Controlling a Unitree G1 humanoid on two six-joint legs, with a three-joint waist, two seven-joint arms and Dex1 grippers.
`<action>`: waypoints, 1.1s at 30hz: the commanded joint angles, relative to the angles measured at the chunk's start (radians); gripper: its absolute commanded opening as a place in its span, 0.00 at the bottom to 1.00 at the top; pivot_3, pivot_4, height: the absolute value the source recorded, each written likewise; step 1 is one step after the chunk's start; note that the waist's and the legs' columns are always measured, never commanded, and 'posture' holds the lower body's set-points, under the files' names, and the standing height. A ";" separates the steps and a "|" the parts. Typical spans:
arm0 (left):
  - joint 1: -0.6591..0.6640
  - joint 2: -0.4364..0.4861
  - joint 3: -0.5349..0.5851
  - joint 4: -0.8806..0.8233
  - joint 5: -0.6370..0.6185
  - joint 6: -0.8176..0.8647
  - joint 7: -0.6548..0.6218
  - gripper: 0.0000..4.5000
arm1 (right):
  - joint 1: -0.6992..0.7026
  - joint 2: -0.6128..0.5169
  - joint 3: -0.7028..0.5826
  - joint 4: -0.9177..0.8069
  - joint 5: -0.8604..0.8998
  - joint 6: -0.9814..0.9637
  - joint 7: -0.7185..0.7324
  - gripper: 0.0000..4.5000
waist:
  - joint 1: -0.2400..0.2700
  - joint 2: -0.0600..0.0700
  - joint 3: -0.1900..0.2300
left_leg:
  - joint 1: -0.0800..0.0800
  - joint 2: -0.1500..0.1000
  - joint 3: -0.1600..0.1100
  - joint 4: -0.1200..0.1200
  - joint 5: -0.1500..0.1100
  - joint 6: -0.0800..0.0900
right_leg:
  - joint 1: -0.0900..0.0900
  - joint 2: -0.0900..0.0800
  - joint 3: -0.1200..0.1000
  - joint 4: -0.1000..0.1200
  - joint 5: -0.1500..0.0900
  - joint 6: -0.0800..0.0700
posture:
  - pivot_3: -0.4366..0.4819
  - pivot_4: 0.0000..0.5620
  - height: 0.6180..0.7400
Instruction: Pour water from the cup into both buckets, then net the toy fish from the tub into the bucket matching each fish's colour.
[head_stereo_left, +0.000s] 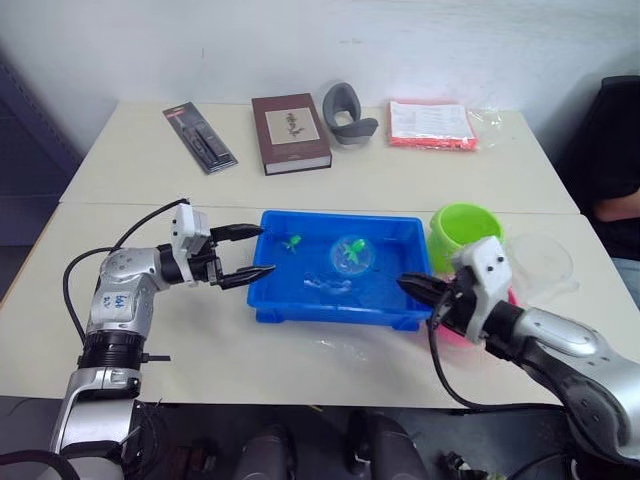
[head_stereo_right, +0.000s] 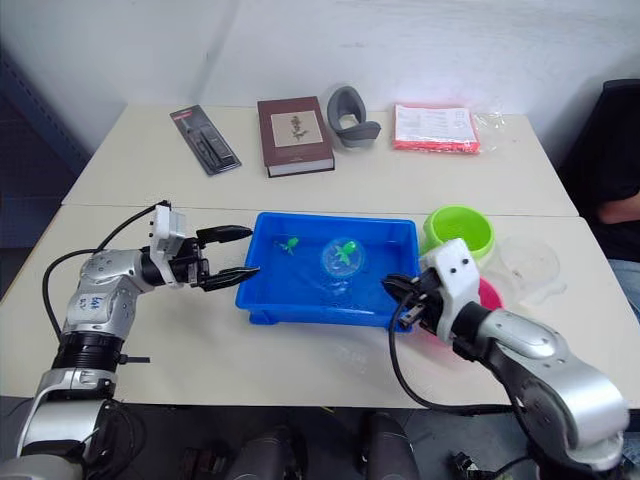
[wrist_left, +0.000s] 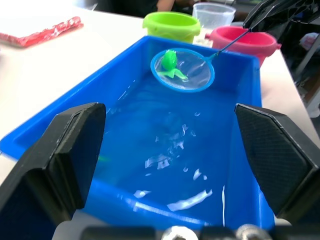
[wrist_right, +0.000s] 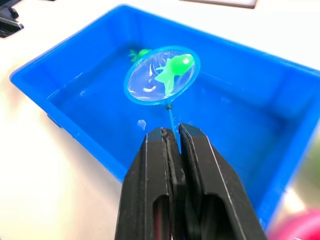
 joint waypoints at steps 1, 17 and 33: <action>-0.034 -0.020 -0.012 -0.039 -0.016 0.011 -0.011 0.99 | 0.016 -0.019 -0.176 -0.080 0.126 0.040 -0.044 0.00 | -0.001 0.000 0.000 | 0.000 0.000 0.000 0.000 0.000 0.000 | 0.000 0.000 0.000 0.000 0.000 0.000 | 0.48 0.27 1.00; -0.101 -0.112 -0.056 -0.014 -0.004 0.015 -0.016 0.99 | 0.202 -0.224 -0.314 0.066 -0.144 -0.207 -0.092 0.00 | 0.001 -0.001 0.000 | 0.002 0.000 0.002 -0.001 0.000 0.000 | 0.001 0.003 0.011 0.000 0.000 0.000 | 0.48 0.27 1.00; -0.098 -0.128 -0.053 -0.044 -0.013 0.034 0.012 0.99 | 0.328 -0.443 0.045 0.373 -0.904 -0.922 -0.140 0.00 | 0.007 -0.001 0.000 | 0.002 0.000 0.003 -0.001 0.000 0.000 | 0.001 0.003 0.011 -0.001 0.000 0.001 | 0.48 0.27 1.00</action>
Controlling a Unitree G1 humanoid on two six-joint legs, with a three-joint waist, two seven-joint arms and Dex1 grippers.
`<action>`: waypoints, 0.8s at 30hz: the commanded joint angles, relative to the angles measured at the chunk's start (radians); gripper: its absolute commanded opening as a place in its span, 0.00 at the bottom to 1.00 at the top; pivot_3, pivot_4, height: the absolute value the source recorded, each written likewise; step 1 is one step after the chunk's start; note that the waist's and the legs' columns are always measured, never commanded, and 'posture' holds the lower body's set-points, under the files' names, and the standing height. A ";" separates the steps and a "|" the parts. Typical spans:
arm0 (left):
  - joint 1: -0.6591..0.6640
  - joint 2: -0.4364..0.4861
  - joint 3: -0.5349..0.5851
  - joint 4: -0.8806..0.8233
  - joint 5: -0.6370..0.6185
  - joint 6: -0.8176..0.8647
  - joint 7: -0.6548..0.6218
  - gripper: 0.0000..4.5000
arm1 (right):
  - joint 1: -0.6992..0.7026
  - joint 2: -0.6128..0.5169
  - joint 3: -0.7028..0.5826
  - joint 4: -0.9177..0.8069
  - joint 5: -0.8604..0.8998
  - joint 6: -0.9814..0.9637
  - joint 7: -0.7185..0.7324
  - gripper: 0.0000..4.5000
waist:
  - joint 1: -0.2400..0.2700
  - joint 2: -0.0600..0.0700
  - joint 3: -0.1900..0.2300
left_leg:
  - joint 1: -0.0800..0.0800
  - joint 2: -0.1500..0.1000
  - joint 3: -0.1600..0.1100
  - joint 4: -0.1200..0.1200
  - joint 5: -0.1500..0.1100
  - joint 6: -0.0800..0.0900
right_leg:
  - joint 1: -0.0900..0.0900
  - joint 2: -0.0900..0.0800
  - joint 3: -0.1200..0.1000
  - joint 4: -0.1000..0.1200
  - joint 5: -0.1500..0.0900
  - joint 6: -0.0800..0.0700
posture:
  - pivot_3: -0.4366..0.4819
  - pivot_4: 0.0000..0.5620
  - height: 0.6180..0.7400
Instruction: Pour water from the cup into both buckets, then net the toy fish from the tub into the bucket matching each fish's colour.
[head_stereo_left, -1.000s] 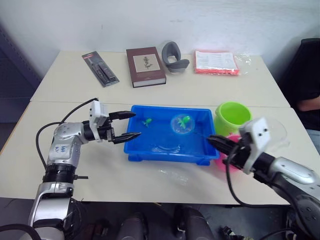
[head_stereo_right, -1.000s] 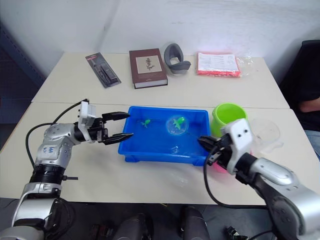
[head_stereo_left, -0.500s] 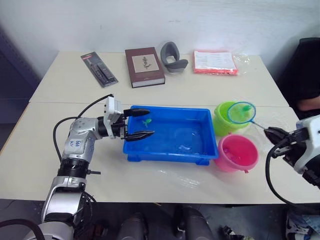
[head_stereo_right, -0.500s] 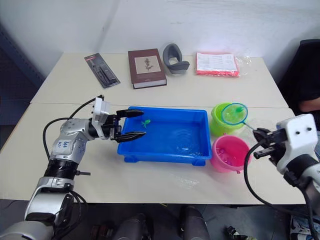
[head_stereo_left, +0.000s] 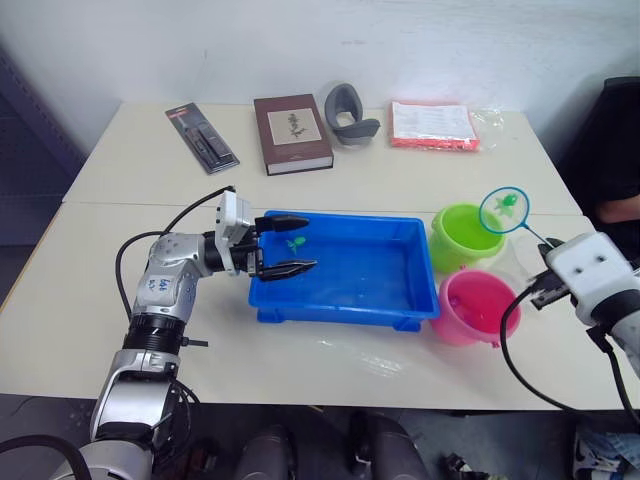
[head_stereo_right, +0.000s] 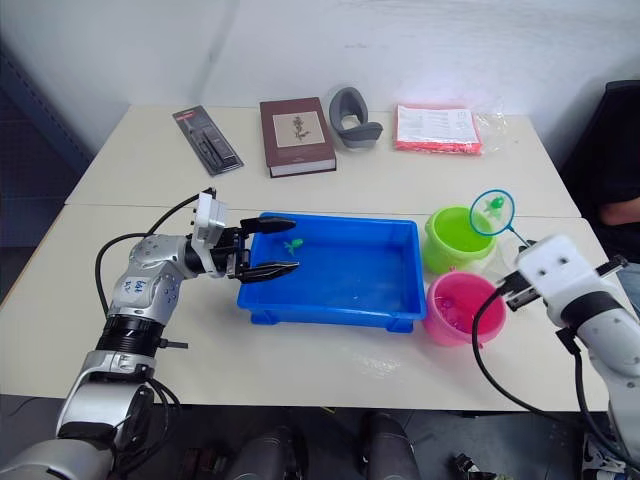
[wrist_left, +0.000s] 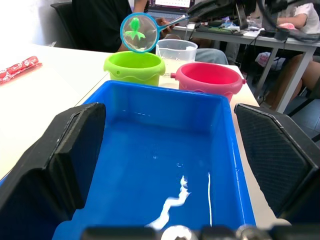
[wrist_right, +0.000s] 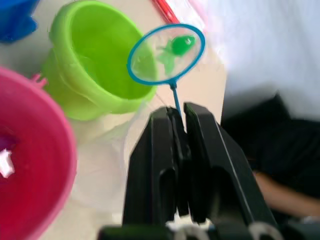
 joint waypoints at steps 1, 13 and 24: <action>-0.007 -0.001 0.016 -0.038 -0.016 0.008 0.016 0.99 | 0.022 -0.036 0.024 0.069 -0.182 -0.166 -0.043 0.00 | 0.001 0.000 0.000 | 0.000 0.000 0.000 0.000 0.000 0.000 | 0.000 0.000 0.000 0.000 0.000 0.000 | 0.48 0.27 1.00; 0.020 0.021 0.043 -0.051 -0.025 0.012 0.026 0.99 | -0.108 0.123 -0.052 0.097 -0.070 -0.261 -0.016 0.00 | 0.001 0.000 0.000 | 0.001 0.001 0.000 0.000 0.001 -0.002 | 0.001 0.002 0.001 0.000 0.000 0.000 | 0.48 0.27 1.00; 0.092 0.175 0.132 0.064 -0.005 -0.044 0.006 0.99 | -0.474 0.216 0.168 -0.140 0.837 0.664 0.088 0.00 | -0.012 0.002 0.002 | 0.001 0.002 -0.004 0.001 0.001 -0.001 | 0.002 -0.002 0.000 0.001 -0.001 -0.001 | 0.48 0.27 1.00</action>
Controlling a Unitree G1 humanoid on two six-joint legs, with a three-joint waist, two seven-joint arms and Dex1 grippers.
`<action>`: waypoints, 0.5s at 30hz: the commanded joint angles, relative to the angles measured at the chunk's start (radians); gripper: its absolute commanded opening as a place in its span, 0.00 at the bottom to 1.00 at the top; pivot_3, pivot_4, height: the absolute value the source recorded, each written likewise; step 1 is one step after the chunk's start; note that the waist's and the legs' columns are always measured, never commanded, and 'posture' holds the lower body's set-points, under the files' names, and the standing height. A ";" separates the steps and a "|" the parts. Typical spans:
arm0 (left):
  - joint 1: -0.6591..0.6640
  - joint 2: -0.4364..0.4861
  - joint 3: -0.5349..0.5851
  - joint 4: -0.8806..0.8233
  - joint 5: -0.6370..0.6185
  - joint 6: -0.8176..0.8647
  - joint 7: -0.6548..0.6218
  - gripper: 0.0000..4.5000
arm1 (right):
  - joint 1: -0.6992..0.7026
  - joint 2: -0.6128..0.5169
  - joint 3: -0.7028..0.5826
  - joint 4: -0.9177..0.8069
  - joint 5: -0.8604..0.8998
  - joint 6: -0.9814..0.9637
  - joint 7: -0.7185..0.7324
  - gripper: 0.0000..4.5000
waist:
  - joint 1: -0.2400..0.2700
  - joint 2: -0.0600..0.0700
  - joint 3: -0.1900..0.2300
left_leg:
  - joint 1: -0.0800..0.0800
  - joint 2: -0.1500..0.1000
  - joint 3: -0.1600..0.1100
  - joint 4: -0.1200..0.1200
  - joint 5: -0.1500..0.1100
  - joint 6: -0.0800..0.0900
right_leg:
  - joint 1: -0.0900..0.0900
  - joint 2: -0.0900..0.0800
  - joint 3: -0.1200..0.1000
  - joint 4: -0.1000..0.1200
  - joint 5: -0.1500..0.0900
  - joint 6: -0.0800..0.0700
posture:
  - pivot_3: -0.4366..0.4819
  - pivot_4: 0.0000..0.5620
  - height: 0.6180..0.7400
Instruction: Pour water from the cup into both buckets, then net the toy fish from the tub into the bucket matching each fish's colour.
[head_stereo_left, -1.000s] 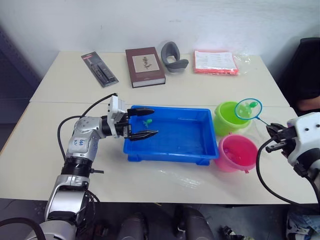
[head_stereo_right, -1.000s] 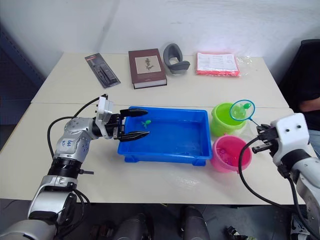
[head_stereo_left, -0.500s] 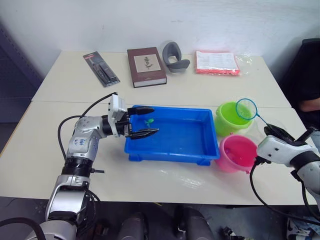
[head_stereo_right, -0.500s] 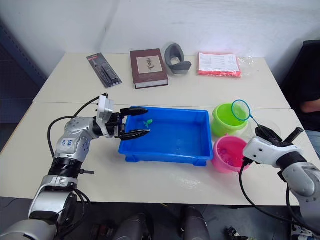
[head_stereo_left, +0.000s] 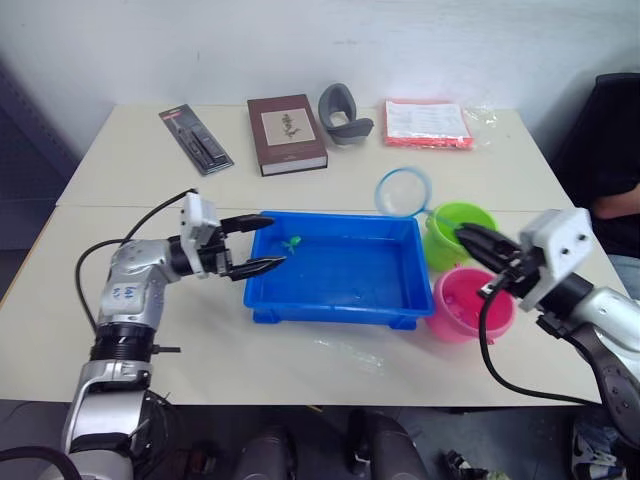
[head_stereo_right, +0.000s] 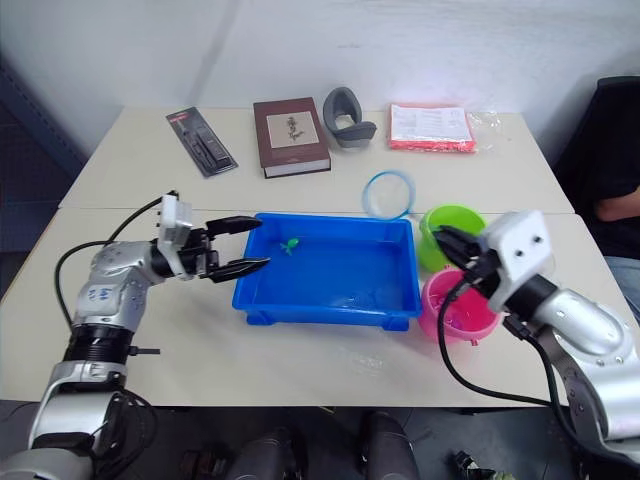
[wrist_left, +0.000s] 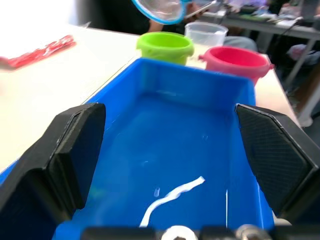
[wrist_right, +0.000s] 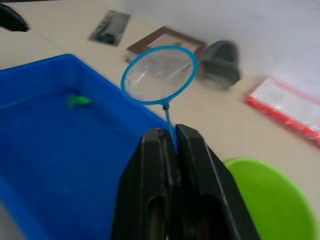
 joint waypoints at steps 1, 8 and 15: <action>0.010 0.028 0.036 0.035 0.010 -0.061 -0.004 0.99 | -0.126 0.047 0.119 0.017 0.088 0.254 -0.093 0.00 | 0.000 0.000 0.000 | 0.000 0.000 0.000 0.000 0.000 0.000 | 0.000 -0.002 0.000 0.000 0.000 0.000 | 0.48 0.27 1.00; 0.036 0.053 0.054 0.052 0.016 -0.111 0.006 0.99 | -0.374 0.231 0.282 0.209 0.029 0.447 -0.192 0.00 | 0.000 0.000 0.000 | -0.004 -0.004 -0.001 0.000 0.000 0.001 | -0.004 -0.008 -0.009 0.001 0.000 -0.001 | 0.48 0.27 1.00; 0.083 0.108 0.057 -0.021 0.009 -0.074 -0.012 0.99 | -0.497 0.315 0.394 0.421 -0.081 0.453 -0.182 0.00 | -0.008 0.000 0.000 | -0.005 -0.006 0.000 0.000 0.000 0.003 | -0.004 -0.009 -0.017 0.001 0.000 0.000 | 0.48 0.27 1.00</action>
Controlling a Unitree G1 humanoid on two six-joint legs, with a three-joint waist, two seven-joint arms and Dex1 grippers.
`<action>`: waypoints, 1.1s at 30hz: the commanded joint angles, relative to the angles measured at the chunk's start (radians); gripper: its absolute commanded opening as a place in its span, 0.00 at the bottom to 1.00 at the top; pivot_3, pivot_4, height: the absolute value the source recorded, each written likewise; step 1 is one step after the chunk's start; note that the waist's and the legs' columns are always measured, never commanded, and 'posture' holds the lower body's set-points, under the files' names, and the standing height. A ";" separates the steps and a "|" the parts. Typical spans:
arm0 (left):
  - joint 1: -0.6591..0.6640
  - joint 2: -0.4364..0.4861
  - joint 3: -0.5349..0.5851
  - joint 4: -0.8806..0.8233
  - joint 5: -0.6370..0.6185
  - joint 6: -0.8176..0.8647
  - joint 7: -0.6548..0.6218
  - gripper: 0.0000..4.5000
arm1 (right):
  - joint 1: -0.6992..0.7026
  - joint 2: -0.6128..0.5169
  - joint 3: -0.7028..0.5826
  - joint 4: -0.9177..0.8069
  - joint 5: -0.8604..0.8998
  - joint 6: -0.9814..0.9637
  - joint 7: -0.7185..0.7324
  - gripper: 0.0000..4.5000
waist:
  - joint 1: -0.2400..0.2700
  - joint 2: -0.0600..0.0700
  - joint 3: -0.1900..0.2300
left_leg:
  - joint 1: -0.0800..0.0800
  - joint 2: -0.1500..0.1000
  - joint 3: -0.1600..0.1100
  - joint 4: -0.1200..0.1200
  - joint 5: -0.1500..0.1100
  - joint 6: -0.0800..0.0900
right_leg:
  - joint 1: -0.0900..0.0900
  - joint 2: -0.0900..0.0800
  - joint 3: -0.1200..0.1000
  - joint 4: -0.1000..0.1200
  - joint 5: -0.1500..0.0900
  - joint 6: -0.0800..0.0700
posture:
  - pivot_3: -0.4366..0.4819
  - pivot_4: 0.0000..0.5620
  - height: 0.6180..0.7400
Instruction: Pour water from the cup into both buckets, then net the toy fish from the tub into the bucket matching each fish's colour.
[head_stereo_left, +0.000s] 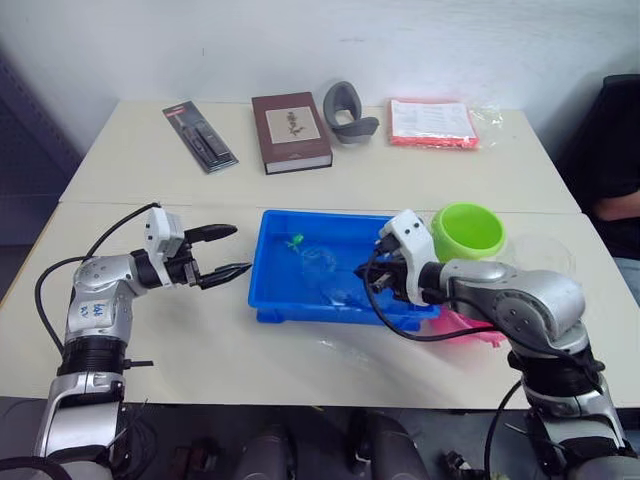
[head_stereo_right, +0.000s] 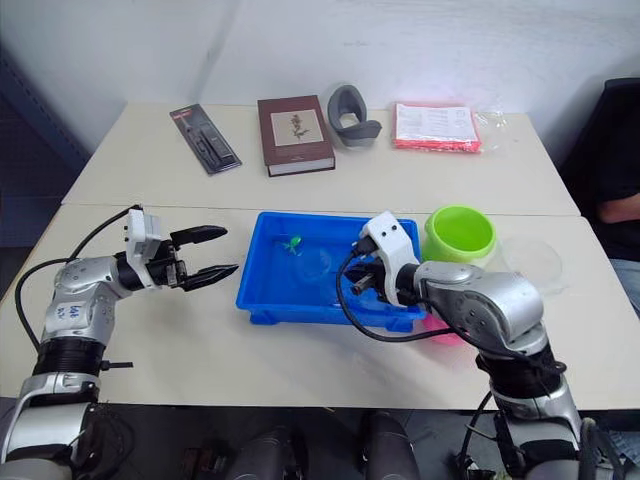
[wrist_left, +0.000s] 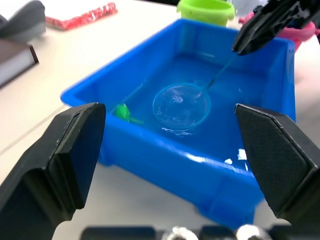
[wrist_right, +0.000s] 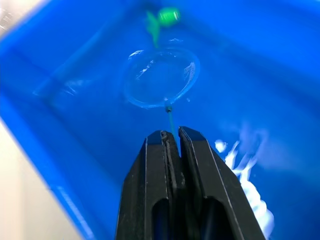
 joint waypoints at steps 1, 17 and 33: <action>0.006 0.042 0.018 -0.076 -0.013 0.017 -0.017 0.99 | -0.059 0.045 0.026 0.070 -0.053 -0.021 0.011 0.00 | -0.003 0.000 0.000 | 0.000 0.000 0.000 0.000 0.000 0.000 | -0.001 0.000 0.000 0.000 0.000 0.000 | 0.48 0.27 1.00; 0.031 0.059 0.034 -0.140 -0.025 0.054 -0.005 0.99 | -0.047 0.136 -0.020 0.076 -0.154 -0.301 0.146 0.00 | -0.020 0.000 0.000 | -0.003 0.001 0.000 -0.001 0.000 0.000 | -0.005 0.001 0.000 0.001 0.000 0.000 | 0.48 0.27 1.00; -0.133 -0.037 -0.030 -0.200 -0.071 0.222 0.015 0.99 | 0.426 -0.071 -0.570 -0.560 0.208 -0.058 0.113 0.00 | 0.008 -0.001 0.000 | -0.010 -0.001 -0.001 0.002 0.001 0.000 | -0.009 0.001 -0.001 0.001 0.001 0.002 | 0.48 0.27 1.00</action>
